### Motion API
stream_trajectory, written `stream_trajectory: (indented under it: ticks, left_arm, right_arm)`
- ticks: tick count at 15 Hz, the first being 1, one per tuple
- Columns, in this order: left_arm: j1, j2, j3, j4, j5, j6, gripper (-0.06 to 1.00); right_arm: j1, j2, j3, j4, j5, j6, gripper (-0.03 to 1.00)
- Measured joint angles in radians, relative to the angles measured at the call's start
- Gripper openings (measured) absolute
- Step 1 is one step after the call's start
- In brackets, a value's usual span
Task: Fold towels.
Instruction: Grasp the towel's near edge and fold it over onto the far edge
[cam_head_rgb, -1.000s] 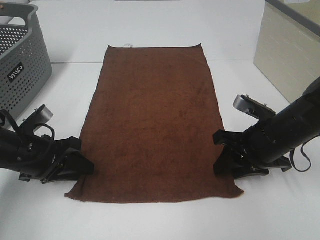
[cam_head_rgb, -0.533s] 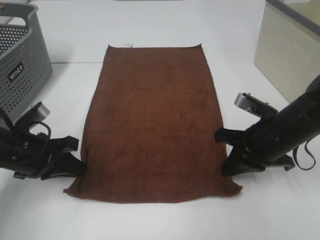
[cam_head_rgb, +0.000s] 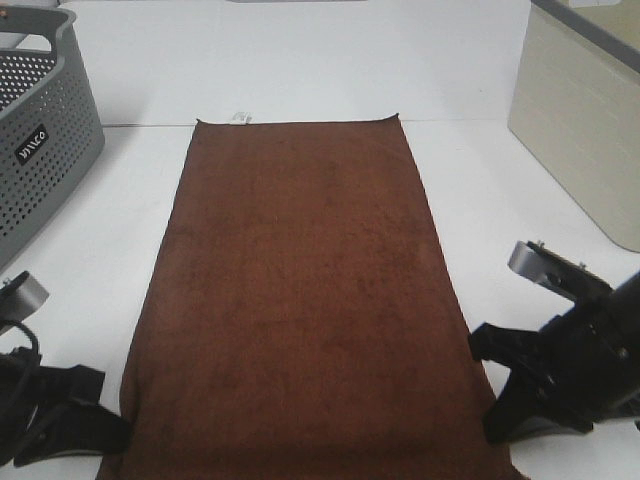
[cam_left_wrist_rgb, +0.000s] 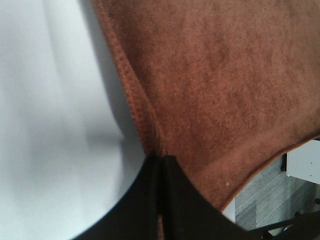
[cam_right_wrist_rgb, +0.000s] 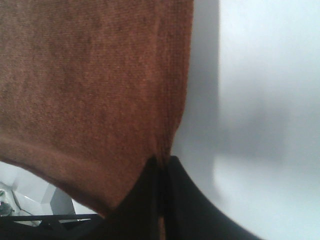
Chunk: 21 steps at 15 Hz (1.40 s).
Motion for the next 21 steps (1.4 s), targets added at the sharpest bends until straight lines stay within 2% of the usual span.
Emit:
stream_trajectory:
  ticks: [3, 5, 7, 9, 12, 16, 18, 21]
  left_arm:
    - [0.000, -0.059, 0.090, 0.000, 0.001, 0.005, 0.00]
    - [0.000, -0.064, 0.096, -0.016, 0.008, 0.006, 0.00]
    - [0.000, -0.064, 0.075, -0.057, 0.009, 0.008, 0.00]
    - [0.000, -0.068, 0.000, -0.063, 0.011, -0.020, 0.00]
    - [0.000, -0.057, -0.157, -0.012, 0.012, -0.130, 0.00]
    - [0.000, 0.106, -0.526, 0.187, -0.040, -0.368, 0.00]
    - [0.000, 0.202, -0.703, 0.269, -0.063, -0.449, 0.00]
    - [0.000, 0.347, -0.954, 0.350, -0.086, -0.548, 0.00]
  right_arm:
    - [0.000, -0.074, 0.115, 0.000, -0.039, -0.012, 0.00]
    - [0.000, -0.088, 0.122, 0.001, -0.058, -0.020, 0.00]
    - [0.000, -0.088, 0.086, -0.001, -0.061, -0.024, 0.00]
    - [0.000, -0.086, -0.001, -0.010, -0.061, -0.024, 0.00]
    - [0.000, -0.051, -0.183, -0.025, -0.061, -0.024, 0.00]
    - [0.000, 0.178, -0.568, -0.042, -0.008, 0.010, 0.00]
    - [0.000, 0.296, -0.753, -0.094, 0.047, 0.073, 0.00]
    - [0.000, 0.464, -1.056, -0.231, 0.120, 0.194, 0.00]
